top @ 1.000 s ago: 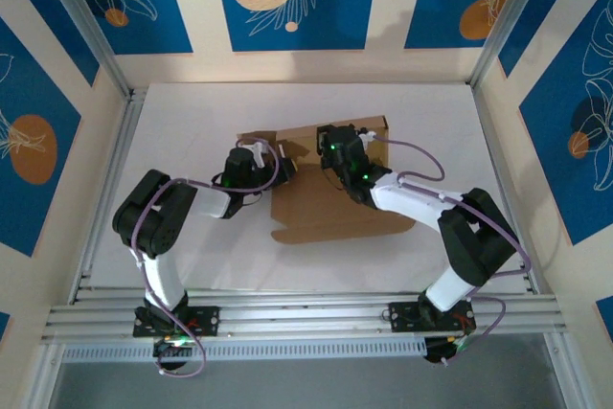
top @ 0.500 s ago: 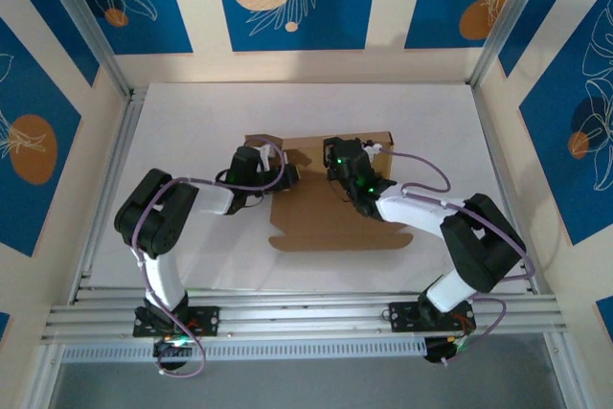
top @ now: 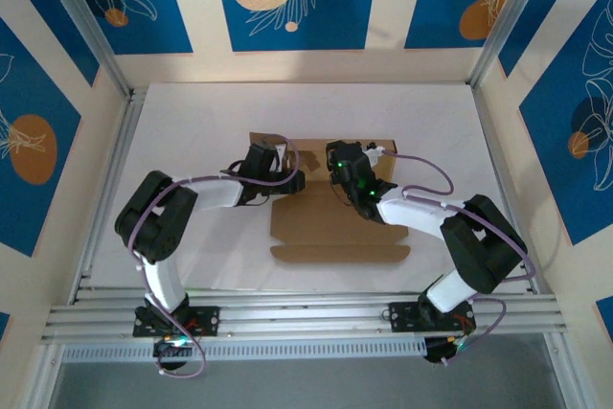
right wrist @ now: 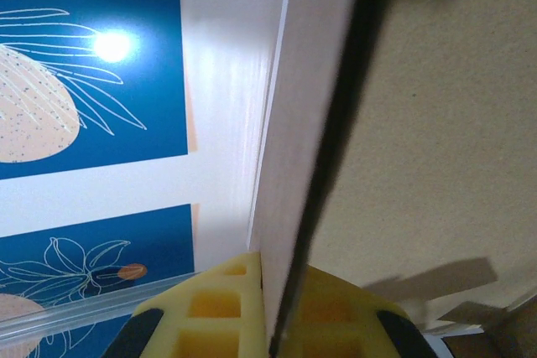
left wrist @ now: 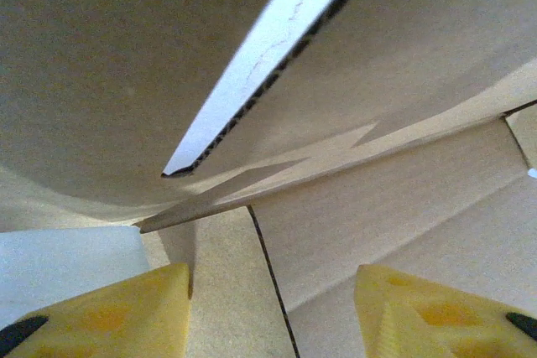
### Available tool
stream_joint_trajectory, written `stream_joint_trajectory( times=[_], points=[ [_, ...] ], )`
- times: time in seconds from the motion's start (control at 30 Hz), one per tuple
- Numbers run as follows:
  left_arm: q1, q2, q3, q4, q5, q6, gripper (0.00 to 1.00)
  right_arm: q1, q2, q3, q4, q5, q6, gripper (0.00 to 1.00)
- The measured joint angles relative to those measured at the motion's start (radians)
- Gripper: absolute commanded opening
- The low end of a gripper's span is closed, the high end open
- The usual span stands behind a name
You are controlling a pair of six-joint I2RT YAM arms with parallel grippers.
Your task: Fold the paper box
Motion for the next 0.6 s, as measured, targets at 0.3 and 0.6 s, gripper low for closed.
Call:
stream_joint_trajectory(
  times=[0.3, 0.6],
  points=[
    [-0.046, 0.028, 0.041, -0.034, -0.052, 0.005, 0.52, 0.0, 0.003, 0.0, 0.003, 0.018, 0.0, 0.0],
    [-0.062, 0.018, 0.054, -0.088, -0.097, 0.043, 0.55, -0.002, -0.006, -0.004, 0.0, 0.01, -0.011, 0.0]
  ],
)
